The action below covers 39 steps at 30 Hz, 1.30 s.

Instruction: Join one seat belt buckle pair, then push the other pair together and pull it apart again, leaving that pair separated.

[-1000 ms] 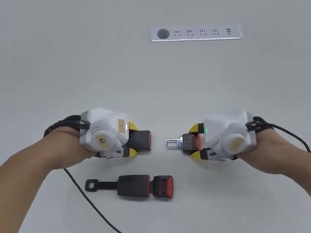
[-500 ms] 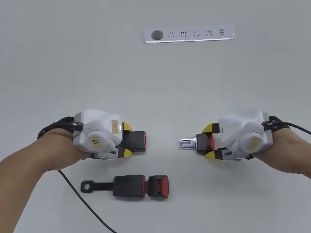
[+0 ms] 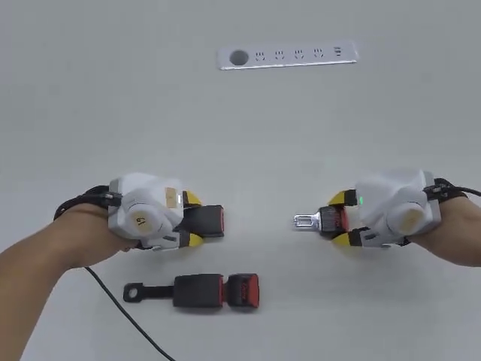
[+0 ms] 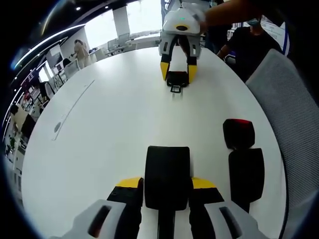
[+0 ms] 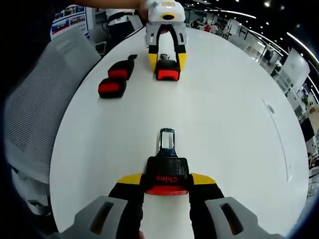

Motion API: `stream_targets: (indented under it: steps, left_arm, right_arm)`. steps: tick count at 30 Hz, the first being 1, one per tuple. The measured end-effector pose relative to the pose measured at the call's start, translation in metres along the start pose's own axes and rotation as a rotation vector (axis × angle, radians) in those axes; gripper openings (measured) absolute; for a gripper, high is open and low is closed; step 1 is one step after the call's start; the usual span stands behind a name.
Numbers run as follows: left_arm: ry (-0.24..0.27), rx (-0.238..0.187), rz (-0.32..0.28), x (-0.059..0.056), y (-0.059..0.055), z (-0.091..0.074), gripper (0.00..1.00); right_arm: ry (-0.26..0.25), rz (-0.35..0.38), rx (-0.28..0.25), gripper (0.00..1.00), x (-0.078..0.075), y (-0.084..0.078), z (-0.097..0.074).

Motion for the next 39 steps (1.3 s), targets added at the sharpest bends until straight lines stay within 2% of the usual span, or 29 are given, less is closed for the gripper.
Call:
stream_targets:
  steps: [4,11,15,20,24,26,30,32,33,34,36,39]
  left_arm:
    - [0.001,0.007,0.010,0.001,0.000,0.000,0.37]
    - [0.011,0.005,0.011,0.003,0.001,0.000,0.40]
    - [0.018,0.000,-0.003,0.003,0.001,0.000,0.44]
    - [0.026,-0.007,-0.034,0.000,-0.003,-0.003,0.52]
    - [0.042,-0.053,-0.088,-0.003,-0.005,-0.015,0.53]
    - [0.054,-0.068,-0.110,-0.003,-0.010,-0.019,0.54]
    - [0.099,-0.125,-0.181,-0.012,-0.010,-0.038,0.57]
    - [0.136,-0.154,-0.222,-0.018,-0.010,-0.048,0.59]
    - [0.148,-0.169,-0.240,-0.022,-0.009,-0.052,0.62]
    - [0.151,-0.186,-0.252,-0.029,-0.010,-0.057,0.63]
    - [0.170,-0.184,-0.269,-0.035,-0.021,-0.062,0.67]
    - [0.201,-0.194,-0.306,-0.045,-0.027,-0.074,0.71]
  right_arm:
    - [0.003,0.003,0.006,0.32,-0.001,-0.004,0.000]
    - [0.004,0.000,0.011,0.33,0.000,-0.002,-0.002]
    - [0.001,0.011,0.013,0.33,0.000,-0.002,-0.002]
    - [-0.016,0.023,0.005,0.37,0.004,0.006,-0.002]
    - [-0.048,0.051,-0.028,0.36,0.004,0.012,-0.007]
    - [-0.069,0.073,-0.044,0.36,0.004,0.014,-0.010]
    - [-0.113,0.125,-0.087,0.38,0.009,0.020,-0.018]
    - [-0.114,0.213,-0.137,0.40,0.016,0.024,-0.020]
    - [-0.122,0.230,-0.153,0.41,0.019,0.025,-0.021]
    - [-0.139,0.224,-0.146,0.44,0.022,0.024,-0.022]
    - [-0.147,0.237,-0.145,0.47,0.030,0.024,-0.023]
    - [-0.179,0.282,-0.163,0.53,0.042,0.025,-0.027]
Point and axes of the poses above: the centre of the closed fingertips' face, and the gripper's own axes: z roughly forward along the fingers, x roughly to its left, y roughly out of its top, the point moved 5 cm from there along -z, roughly backward along the fingers, and after that the axes turned 4 degrees about -z, right-handed, at the moved point
